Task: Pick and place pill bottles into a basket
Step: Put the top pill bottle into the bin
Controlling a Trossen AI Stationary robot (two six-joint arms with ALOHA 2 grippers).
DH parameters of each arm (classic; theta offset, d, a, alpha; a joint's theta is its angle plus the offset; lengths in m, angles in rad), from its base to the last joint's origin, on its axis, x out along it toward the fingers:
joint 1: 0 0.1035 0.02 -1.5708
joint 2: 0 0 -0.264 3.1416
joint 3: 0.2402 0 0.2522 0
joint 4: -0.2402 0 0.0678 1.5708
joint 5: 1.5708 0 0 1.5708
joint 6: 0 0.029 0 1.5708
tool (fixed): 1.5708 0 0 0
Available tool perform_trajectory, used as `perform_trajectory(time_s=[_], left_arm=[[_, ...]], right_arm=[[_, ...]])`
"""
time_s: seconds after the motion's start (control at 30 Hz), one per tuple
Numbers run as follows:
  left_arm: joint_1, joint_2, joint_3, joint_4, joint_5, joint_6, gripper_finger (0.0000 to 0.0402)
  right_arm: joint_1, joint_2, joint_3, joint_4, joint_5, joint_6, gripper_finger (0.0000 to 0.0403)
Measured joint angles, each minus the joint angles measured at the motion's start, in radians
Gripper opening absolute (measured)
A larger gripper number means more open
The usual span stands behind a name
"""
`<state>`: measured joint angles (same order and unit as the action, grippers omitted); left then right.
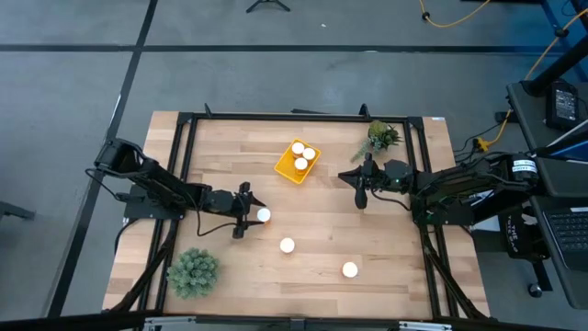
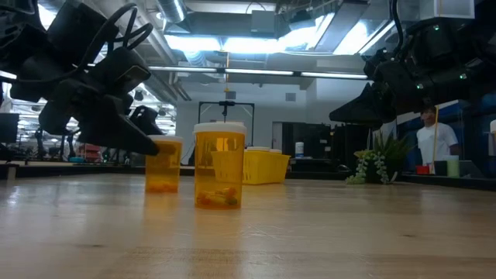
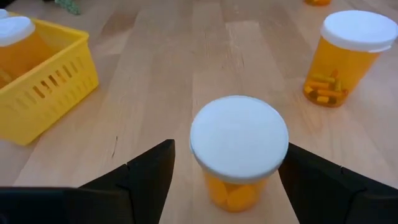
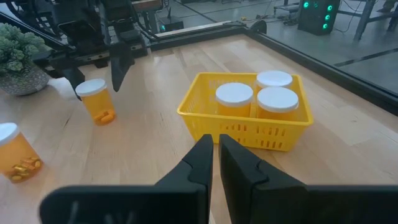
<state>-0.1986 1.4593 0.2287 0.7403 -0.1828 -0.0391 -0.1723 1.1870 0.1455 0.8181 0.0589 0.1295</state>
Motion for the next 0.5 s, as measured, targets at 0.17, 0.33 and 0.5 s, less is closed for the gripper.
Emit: perform_trajectory(time_s=[0.17, 0.33, 0.5], left_arm=[[0.0, 0.0, 0.0, 0.021, -0.014, 0.0, 0.0272], [0.0, 0.0, 0.0, 0.021, -0.014, -0.001, 0.0272], [0.0, 0.0, 0.0, 0.021, 0.016, -0.001, 0.0271]], right_arm=[[0.0, 0.0, 0.0, 0.0, 0.0, 0.0, 0.0032], [0.0, 0.0, 0.0, 0.0, 0.0, 0.0, 0.0032], [0.0, 0.0, 0.0, 0.0, 0.0, 0.0, 0.0032]])
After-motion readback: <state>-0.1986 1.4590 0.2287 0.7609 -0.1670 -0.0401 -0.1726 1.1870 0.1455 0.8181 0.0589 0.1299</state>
